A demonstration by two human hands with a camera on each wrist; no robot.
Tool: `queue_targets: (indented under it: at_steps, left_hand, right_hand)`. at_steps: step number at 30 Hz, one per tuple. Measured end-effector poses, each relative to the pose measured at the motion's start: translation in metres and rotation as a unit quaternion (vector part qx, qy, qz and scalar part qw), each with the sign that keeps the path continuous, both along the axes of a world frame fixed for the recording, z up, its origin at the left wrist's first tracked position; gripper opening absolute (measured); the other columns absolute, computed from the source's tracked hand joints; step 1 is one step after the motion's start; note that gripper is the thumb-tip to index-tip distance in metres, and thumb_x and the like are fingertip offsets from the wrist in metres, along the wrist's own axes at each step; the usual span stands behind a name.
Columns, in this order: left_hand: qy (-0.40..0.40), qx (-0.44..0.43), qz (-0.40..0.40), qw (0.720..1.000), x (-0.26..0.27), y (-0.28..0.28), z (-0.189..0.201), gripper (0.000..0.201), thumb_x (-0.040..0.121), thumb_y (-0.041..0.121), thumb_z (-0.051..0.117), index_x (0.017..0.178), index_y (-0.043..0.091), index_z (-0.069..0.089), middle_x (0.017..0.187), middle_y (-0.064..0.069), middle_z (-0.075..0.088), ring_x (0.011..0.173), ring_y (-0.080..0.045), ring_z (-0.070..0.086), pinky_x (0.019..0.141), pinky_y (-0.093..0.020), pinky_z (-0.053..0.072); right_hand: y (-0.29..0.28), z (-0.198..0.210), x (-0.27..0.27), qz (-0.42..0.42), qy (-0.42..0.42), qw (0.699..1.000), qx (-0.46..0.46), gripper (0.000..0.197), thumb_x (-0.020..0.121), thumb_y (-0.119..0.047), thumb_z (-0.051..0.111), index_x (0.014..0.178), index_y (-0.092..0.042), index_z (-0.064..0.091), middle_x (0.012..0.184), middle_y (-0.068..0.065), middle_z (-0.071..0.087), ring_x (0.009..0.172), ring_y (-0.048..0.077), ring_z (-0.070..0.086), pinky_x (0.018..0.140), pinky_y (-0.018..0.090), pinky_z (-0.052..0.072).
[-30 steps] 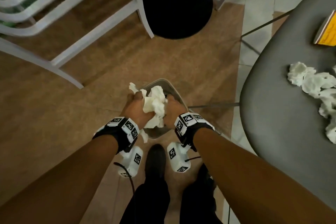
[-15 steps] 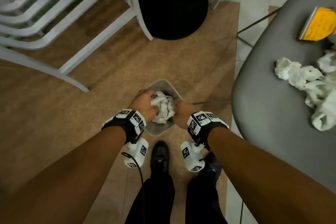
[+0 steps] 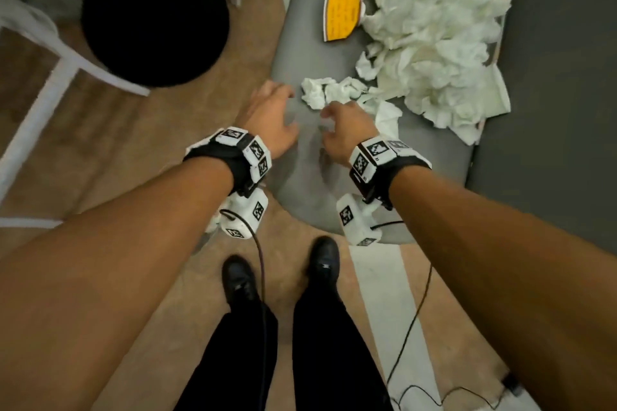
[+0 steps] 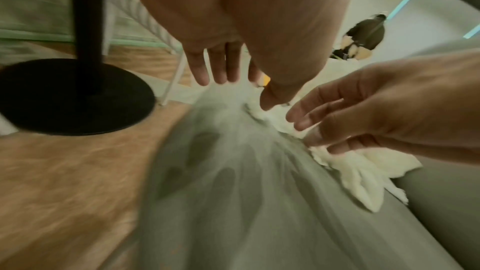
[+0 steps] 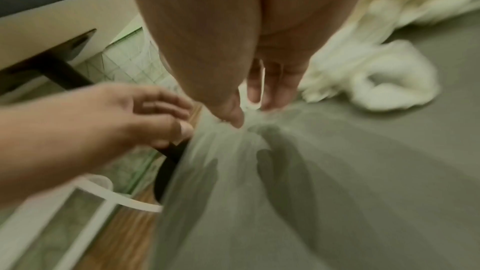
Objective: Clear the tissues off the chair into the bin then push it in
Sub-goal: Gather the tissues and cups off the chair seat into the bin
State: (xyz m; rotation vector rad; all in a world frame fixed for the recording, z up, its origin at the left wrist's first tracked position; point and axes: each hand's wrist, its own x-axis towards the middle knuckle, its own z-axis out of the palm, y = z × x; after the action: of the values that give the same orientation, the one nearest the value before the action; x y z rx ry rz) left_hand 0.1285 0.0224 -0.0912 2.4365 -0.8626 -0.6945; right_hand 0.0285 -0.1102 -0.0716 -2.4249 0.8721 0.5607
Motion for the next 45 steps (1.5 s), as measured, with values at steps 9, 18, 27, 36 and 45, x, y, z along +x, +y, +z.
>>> queue_targets:
  at_steps: [9, 18, 27, 36, 45]
  left_hand:
    - [-0.022, 0.078, -0.125, 0.989, -0.061, -0.103, -0.023, 0.047, 0.078, 0.036, 0.065, 0.124, 0.032, 0.058, 0.147, 0.001, 0.037, 0.134, -0.027, 0.031, 0.107, -0.044, 0.027]
    - [0.003, -0.075, -0.009, 0.997, -0.062, -0.102, -0.017, 0.038, 0.078, 0.009, 0.063, 0.109, 0.019, 0.044, 0.112, 0.001, 0.042, 0.079, -0.02, 0.054, 0.07, -0.037, 0.049]
    - [0.017, 0.058, -0.023, 0.998, -0.04, -0.097, -0.027, 0.028, 0.087, 0.008, 0.056, 0.11, 0.02, 0.066, 0.101, -0.003, 0.046, 0.088, -0.028, 0.057, 0.077, -0.032, 0.045]
    - [0.047, 0.025, -0.013, 0.999, -0.05, -0.051, -0.016, 0.014, 0.08, 0.01, 0.059, 0.09, 0.02, 0.063, 0.095, 0.001, 0.052, 0.081, -0.018, 0.058, 0.071, -0.022, 0.039]
    - [0.071, -0.041, 0.203, 0.976, -0.028, 0.067, 0.0, 0.013, 0.078, 0.005, 0.06, 0.083, 0.017, 0.061, 0.076, 0.002, 0.066, 0.069, -0.021, 0.061, 0.056, -0.025, 0.04]
  right_hand:
    - [-0.077, -0.034, -0.075, -0.048, -0.067, 0.997, 0.001, 0.034, 0.083, -0.022, 0.062, 0.116, -0.021, 0.057, 0.126, 0.009, 0.051, 0.11, 0.034, 0.055, 0.09, 0.036, 0.047]
    - [-0.087, -0.027, -0.063, -0.074, -0.145, 0.983, 0.085, 0.048, 0.082, -0.009, 0.063, 0.121, -0.023, 0.038, 0.096, 0.002, 0.061, 0.086, 0.023, 0.063, 0.067, 0.031, 0.048]
    - [-0.085, -0.028, -0.026, 0.015, -0.038, 0.998, 0.051, 0.051, 0.084, -0.019, 0.066, 0.132, -0.02, 0.052, 0.136, 0.01, 0.037, 0.111, 0.034, 0.058, 0.096, 0.041, 0.051]
    - [-0.035, -0.018, -0.017, 0.071, -0.055, 0.991, 0.094, 0.024, 0.092, -0.014, 0.056, 0.114, -0.01, 0.064, 0.092, 0.001, 0.054, 0.102, 0.03, 0.059, 0.084, 0.032, 0.047]
    - [0.081, -0.01, 0.034, 0.072, -0.089, 0.988, 0.106, 0.022, 0.087, -0.014, 0.059, 0.108, -0.015, 0.067, 0.106, 0.013, 0.056, 0.094, 0.028, 0.061, 0.078, 0.027, 0.044]
